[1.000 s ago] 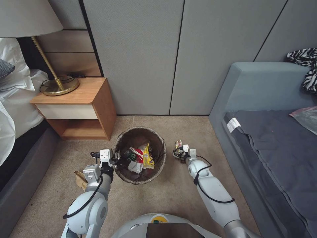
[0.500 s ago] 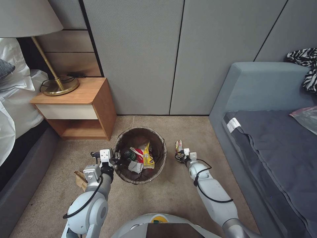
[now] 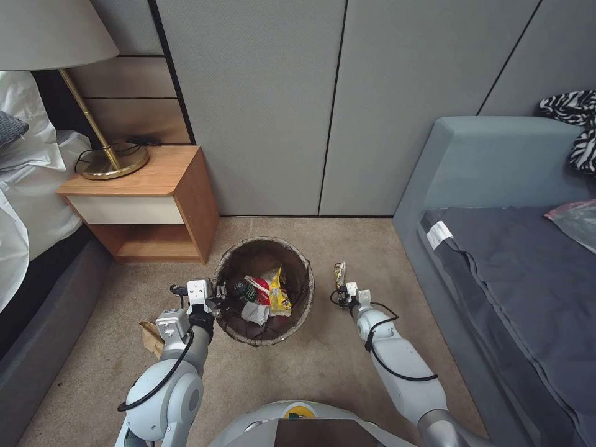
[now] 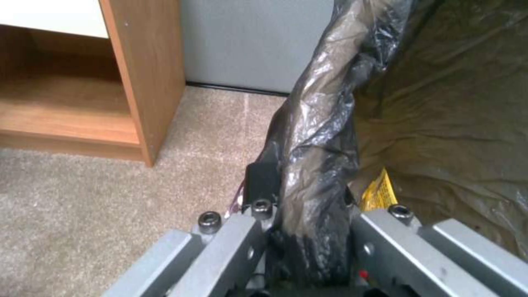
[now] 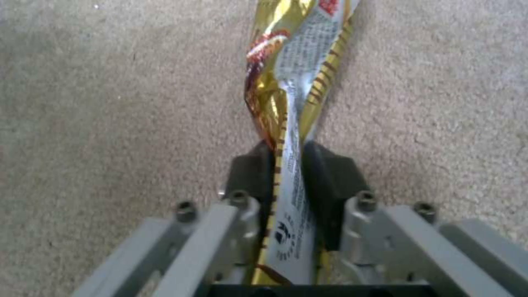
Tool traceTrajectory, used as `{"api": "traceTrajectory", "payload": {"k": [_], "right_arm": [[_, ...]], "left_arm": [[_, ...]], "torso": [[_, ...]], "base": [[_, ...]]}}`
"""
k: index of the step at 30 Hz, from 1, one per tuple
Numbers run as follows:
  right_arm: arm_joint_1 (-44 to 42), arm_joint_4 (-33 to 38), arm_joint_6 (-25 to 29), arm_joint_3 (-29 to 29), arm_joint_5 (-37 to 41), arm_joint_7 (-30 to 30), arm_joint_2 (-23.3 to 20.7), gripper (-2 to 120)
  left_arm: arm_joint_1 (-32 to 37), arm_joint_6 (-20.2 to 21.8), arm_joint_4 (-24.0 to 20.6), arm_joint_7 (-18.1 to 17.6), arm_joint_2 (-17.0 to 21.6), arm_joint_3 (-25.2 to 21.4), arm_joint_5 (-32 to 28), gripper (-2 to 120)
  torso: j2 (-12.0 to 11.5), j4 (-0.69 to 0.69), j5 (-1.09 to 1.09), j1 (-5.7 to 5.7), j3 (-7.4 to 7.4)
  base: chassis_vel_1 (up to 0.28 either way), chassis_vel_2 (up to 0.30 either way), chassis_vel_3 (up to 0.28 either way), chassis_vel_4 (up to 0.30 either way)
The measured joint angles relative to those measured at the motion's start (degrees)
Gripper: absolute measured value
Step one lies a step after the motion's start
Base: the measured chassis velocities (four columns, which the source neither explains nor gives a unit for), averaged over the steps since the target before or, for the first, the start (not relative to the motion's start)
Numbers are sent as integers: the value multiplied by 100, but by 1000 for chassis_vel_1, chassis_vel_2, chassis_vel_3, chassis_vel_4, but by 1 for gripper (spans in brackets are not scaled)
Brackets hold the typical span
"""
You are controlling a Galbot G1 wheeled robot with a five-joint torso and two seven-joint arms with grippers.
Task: Pick up the trash bin, then pick up the garbage from the floor and place it into the trash bin.
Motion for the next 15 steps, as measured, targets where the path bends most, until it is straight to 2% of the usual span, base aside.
{"api": "traceTrajectory", "payload": {"k": [2,4,15], "right_arm": [[-5,9,0,1,1,1,-2,9],[-16,23,0,2,2,7,-4,0],[-61,125,16,16,2,80,-29,0]], "left_arm": [[0,1,-1,0,2,1,0,2],[0,1,-3,0,7,2,1,2],[-8,5,-5,-1,19,9,0,2]], "torso": [[0,0,0,0,0],[0,0,0,0,0],[0,0,0,0,0]], "base": [[0,0,0,0],[0,0,0,0],[0,0,0,0]]}}
